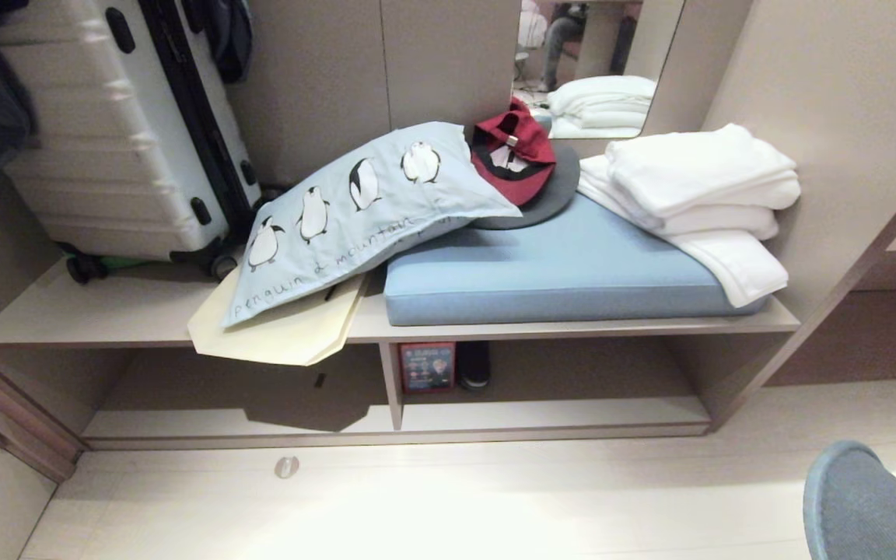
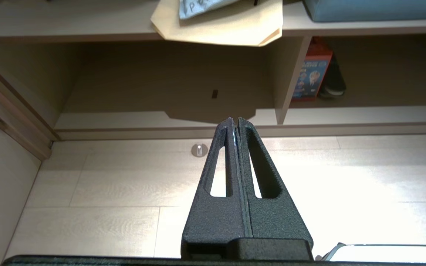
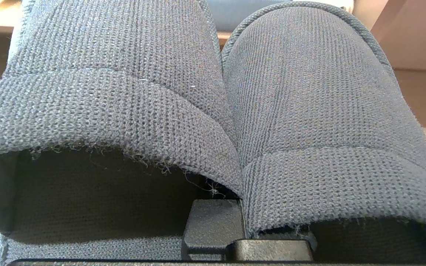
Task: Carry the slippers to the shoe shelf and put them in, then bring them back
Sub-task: Place the slippers into the shoe cabinet
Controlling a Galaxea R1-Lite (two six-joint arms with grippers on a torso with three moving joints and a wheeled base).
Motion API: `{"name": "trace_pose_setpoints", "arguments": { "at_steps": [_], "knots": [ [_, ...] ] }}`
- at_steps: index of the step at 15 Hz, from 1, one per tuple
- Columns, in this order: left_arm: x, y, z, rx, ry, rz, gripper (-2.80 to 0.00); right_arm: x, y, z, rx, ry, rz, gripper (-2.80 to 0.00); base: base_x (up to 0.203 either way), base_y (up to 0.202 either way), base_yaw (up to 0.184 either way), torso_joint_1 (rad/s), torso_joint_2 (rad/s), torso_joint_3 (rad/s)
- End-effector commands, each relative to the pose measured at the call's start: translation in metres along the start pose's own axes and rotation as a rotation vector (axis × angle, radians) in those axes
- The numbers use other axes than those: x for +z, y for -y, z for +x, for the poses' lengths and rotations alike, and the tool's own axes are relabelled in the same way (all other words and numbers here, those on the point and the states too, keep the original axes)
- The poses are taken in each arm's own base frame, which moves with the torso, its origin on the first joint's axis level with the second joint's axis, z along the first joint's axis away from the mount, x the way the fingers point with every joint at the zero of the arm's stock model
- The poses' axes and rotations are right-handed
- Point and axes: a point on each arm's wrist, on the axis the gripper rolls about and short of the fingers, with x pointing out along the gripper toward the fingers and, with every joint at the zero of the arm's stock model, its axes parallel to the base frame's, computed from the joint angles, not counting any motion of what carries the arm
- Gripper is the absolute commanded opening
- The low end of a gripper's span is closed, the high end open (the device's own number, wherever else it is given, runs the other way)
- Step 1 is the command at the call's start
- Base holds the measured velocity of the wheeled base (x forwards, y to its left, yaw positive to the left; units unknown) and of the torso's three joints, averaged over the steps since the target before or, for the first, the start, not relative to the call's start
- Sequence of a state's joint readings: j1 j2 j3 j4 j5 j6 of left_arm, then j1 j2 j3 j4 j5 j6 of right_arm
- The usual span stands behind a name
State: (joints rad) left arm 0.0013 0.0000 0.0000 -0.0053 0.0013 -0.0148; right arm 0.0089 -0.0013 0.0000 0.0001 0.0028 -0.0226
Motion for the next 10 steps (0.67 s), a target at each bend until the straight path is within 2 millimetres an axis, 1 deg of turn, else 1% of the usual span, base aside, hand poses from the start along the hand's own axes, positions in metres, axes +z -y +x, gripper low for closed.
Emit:
{"name": "trace_pose_setpoints", "arguments": {
  "at_steps": [1, 10],
  "knots": [
    [0.0001, 0.0000, 0.0001, 0.001, -0.001, -0.001, -2.80, -0.0004, 0.0000, 0.0002, 0.001, -0.003, 0.000, -2.80, 0.000, 0.000, 0.000, 0.007, 0.00, -0.203],
    [0.0001, 0.0000, 0.0001, 0.001, -0.001, -0.001, -2.80, -0.0004, 0.0000, 0.0002, 0.001, -0.003, 0.000, -2.80, 0.000, 0.000, 0.000, 0.003, 0.00, -0.196]
  ]
}}
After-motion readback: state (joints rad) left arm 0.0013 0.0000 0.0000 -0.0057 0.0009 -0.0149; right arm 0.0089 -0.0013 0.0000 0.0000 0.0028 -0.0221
